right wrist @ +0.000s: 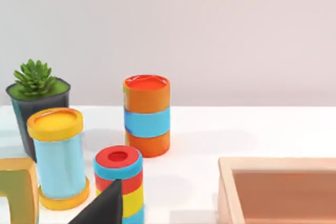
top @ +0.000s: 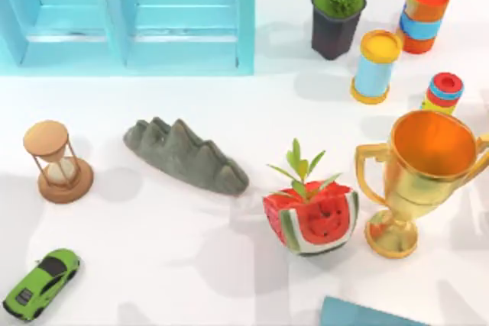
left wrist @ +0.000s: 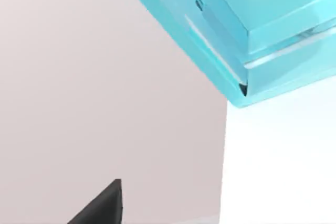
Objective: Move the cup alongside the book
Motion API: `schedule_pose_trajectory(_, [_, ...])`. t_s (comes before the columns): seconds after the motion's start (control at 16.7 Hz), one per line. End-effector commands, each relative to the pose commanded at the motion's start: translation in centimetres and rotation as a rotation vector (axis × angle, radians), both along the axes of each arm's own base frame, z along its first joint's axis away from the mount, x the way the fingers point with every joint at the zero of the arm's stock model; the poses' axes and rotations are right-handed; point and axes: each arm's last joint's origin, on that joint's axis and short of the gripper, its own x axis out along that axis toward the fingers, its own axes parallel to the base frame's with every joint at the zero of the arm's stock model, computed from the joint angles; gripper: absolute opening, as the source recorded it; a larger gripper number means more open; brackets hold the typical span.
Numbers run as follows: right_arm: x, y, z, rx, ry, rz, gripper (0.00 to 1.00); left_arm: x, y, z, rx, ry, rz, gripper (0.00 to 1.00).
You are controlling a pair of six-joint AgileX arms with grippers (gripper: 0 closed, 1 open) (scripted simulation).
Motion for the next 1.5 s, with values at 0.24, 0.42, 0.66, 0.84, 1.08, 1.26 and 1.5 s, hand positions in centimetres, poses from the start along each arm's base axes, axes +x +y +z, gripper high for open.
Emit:
schedule_pose_trajectory(0.24, [0.0, 0.0, 0.0, 0.0, 0.0, 0.0, 1.0, 1.4, 3.0, 4.1, 0.335, 0.427, -0.007, 1.0])
schedule_pose_trajectory(0.42, [0.0, 0.0, 0.0, 0.0, 0.0, 0.0, 1.0, 3.0, 6.0, 5.2, 0.488, 0.773, -0.139, 1.0])
schedule_pose_trajectory(0.66, [0.0, 0.0, 0.0, 0.0, 0.0, 0.0, 1.0, 5.1, 10.3, 3.9, 0.519, 1.123, -0.431, 1.0])
schedule_pose_trajectory(0.84, [0.0, 0.0, 0.0, 0.0, 0.0, 0.0, 1.0, 6.2, 13.3, 1.8, 0.471, 1.272, -0.674, 1.0])
schedule_pose_trajectory(1.08, [0.0, 0.0, 0.0, 0.0, 0.0, 0.0, 1.0, 6.9, 16.1, -1.1, 0.4, 1.348, -0.953, 1.0])
schedule_pose_trajectory(1.26, [0.0, 0.0, 0.0, 0.0, 0.0, 0.0, 1.0, 7.1, 17.1, -2.6, 0.362, 1.357, -1.068, 1.0])
schedule_pose_trajectory(1.5, [0.0, 0.0, 0.0, 0.0, 0.0, 0.0, 1.0, 7.1, 17.3, -2.8, 0.357, 1.357, -1.082, 1.0])
